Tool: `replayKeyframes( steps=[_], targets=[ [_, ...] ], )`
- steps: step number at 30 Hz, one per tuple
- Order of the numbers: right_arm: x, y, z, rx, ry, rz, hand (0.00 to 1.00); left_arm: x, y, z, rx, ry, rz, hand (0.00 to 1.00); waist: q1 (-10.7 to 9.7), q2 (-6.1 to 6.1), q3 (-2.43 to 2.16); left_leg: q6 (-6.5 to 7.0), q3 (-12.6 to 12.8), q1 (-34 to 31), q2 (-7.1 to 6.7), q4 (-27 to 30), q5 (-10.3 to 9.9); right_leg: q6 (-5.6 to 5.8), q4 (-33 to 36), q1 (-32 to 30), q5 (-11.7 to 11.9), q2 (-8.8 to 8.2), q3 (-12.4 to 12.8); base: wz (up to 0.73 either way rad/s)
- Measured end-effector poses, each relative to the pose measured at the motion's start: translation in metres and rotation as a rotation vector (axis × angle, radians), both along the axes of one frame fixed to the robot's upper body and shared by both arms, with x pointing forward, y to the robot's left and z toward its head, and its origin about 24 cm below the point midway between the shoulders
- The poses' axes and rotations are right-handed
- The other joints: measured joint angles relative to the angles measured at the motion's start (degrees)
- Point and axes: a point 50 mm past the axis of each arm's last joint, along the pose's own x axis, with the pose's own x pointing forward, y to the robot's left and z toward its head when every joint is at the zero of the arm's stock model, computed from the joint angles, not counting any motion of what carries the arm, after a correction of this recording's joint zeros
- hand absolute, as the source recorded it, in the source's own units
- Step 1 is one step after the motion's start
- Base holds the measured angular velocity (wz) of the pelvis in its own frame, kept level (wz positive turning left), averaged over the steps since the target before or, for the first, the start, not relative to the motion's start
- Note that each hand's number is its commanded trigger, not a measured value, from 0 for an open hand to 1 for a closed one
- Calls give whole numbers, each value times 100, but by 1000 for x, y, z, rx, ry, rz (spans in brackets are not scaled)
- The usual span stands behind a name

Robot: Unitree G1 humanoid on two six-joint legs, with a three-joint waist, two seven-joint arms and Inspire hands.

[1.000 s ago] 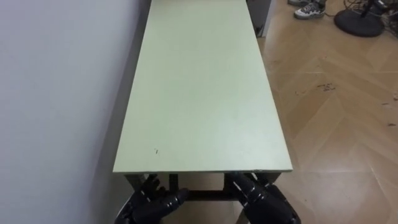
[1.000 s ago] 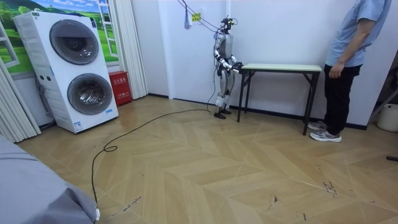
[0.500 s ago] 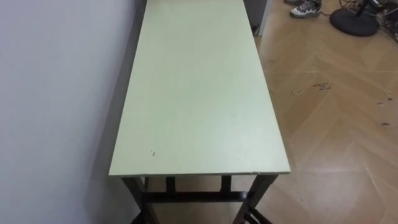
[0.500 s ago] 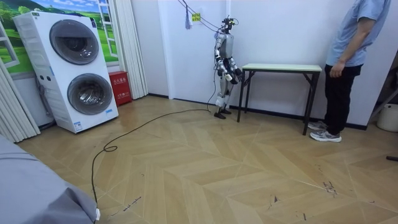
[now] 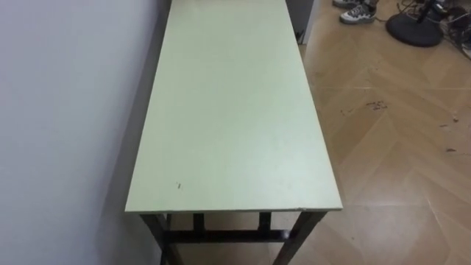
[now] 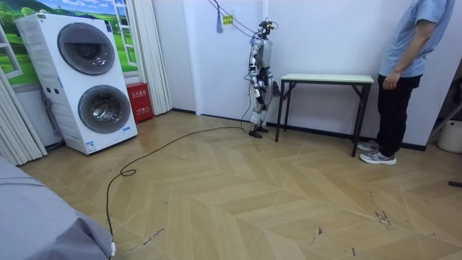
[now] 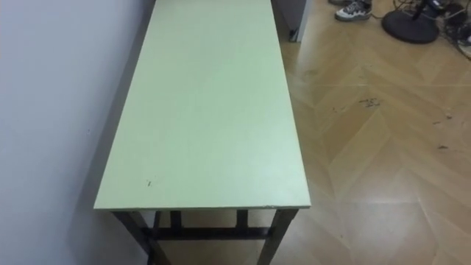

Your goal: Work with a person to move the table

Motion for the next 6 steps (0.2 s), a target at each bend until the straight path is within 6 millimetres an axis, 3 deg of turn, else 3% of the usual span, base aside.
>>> replayKeyframes(
  steps=[2, 6],
  targets=[
    [-5, -2, -1, -4, 17, -40, 0, -3, 2, 0, 16, 12, -4, 0, -10, -26, 34, -6, -1, 10, 4, -18, -8, 0, -11, 42, 0, 8, -1, 0],
    [-11, -3, -3, -18, 52, -76, 0, -8, 2, -3, 43, 56, 14, 0, -22, -15, -1, -7, -6, 39, 3, -15, -8, 0, -79, 62, 0, 17, -2, 0]
  ],
)
